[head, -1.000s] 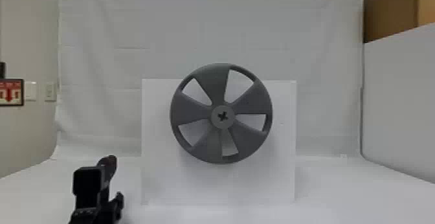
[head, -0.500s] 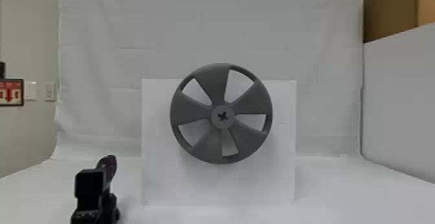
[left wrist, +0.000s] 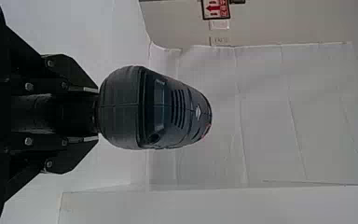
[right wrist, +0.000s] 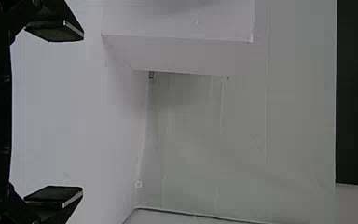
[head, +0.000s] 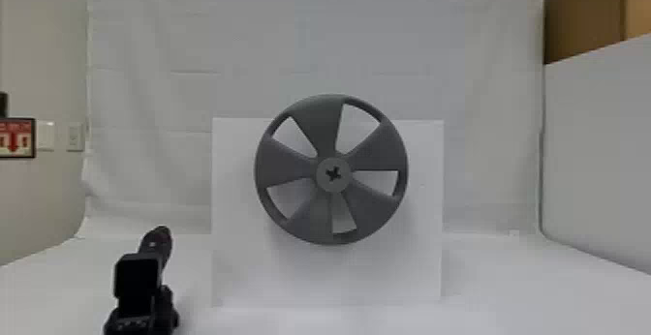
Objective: Grasp the drill and bring into the middle of wheel
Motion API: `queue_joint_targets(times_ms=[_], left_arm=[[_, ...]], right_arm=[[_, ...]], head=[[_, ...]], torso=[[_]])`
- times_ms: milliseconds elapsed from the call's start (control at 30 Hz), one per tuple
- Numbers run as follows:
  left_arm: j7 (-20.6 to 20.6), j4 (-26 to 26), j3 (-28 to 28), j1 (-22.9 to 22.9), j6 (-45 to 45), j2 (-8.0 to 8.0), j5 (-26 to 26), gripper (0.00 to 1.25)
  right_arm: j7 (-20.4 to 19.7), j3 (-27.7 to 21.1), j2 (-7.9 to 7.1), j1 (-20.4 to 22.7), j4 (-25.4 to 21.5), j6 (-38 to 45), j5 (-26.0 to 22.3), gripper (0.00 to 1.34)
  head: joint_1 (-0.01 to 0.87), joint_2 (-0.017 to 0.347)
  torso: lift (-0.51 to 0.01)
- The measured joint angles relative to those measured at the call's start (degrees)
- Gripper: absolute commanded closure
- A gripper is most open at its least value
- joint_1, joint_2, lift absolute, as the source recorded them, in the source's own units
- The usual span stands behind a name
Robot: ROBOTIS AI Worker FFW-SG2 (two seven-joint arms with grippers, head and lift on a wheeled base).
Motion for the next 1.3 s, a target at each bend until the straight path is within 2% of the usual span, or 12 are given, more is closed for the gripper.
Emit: queue_joint_targets(times_ms=[300, 600, 967, 1167, 1300], left_arm=[[-7.7, -3.7, 3.5, 1.1, 1.1, 0.08, -3.1, 1.22], [-17.9, -9.2, 7.5, 3.1, 1.9, 0.11, -6.9, 1.22], [-21.9, -19.7, 7.1, 5.7, 9.5, 1.46, -6.9, 1.22], [-21.8, -26.5, 6.0, 7.1, 13.6, 2.06, -5.1, 1.22], [-19.8, -31.2, 4.4, 7.7, 17.3, 2.62, -2.9, 1.22]], right_arm=[[0.0, -0.1, 0.0, 0.1, 0.0, 0.0, 0.0, 0.13], [0.0, -0.9, 0.09, 0.3, 0.0, 0.0, -0.3, 0.14], [0.0, -1.8, 0.17, 0.5, 0.0, 0.0, -0.8, 0.13], [0.0, -2.0, 0.18, 0.5, 0.0, 0.0, -0.9, 0.13], [0.0, -1.9, 0.26, 0.5, 0.0, 0.0, -1.0, 0.14]], head=[[0.0, 0.0], [0.0, 0.0], [0.0, 0.0], [0.0, 0.0], [0.0, 0.0]], torso=[[-0.406], [-0.406], [-0.406], [-0.406], [-0.406]])
